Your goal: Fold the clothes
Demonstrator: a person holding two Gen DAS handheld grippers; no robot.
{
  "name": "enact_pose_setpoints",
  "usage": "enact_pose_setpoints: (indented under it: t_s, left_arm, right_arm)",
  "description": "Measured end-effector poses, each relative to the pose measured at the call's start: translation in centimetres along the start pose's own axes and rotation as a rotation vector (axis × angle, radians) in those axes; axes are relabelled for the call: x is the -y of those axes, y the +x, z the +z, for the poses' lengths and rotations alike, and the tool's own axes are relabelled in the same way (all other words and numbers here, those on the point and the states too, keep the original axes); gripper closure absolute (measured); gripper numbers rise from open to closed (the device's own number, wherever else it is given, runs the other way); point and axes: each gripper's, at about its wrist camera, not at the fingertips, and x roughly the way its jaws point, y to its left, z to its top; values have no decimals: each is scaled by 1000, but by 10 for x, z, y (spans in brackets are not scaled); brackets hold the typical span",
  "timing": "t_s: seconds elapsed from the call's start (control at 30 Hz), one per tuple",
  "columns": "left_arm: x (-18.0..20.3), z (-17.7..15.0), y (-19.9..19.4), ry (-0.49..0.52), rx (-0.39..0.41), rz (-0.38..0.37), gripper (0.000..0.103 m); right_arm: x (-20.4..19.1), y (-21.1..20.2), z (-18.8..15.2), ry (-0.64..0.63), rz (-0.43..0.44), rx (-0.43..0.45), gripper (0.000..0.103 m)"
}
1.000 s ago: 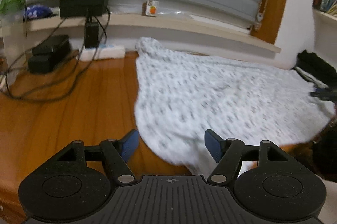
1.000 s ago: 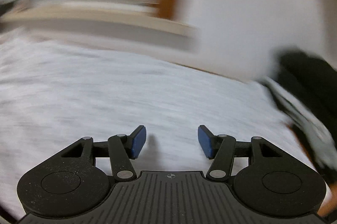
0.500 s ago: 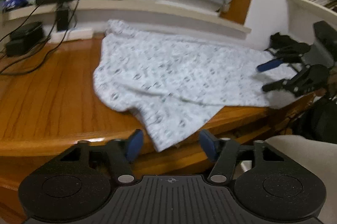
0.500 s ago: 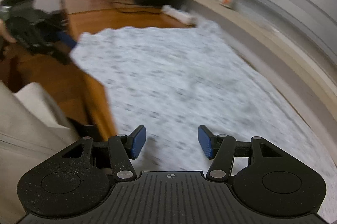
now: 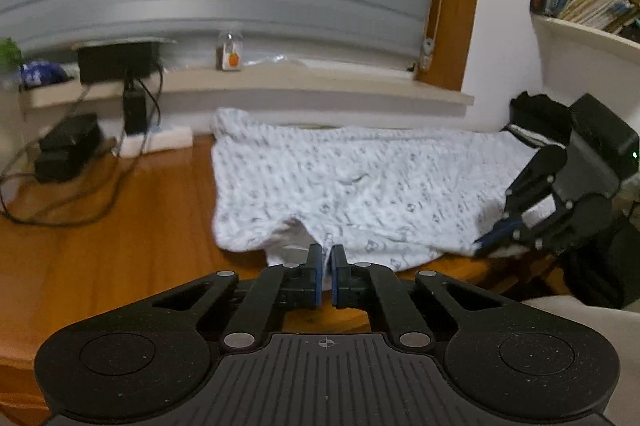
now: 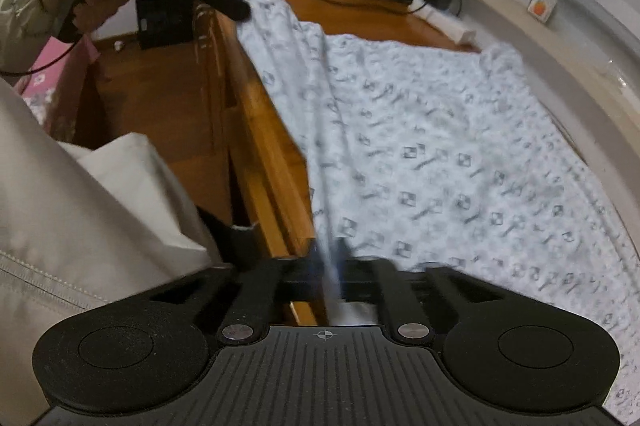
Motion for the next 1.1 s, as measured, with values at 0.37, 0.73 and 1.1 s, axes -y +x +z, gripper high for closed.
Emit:
enact_pose_setpoints:
  t_s: [0.37, 0.73, 1.1]
  left_arm:
    - [-44, 0, -30, -33, -24, 60, 103]
    - [-30, -13, -8, -69, -67, -54, 67]
    - [10, -27, 41, -11, -117, -45, 87]
  right_arm:
    - [44, -42, 17, 116, -98, 126, 97]
    - [47, -49, -25, 175, -136, 55, 63]
    - [17, -70, -111, 266, -204, -50, 60]
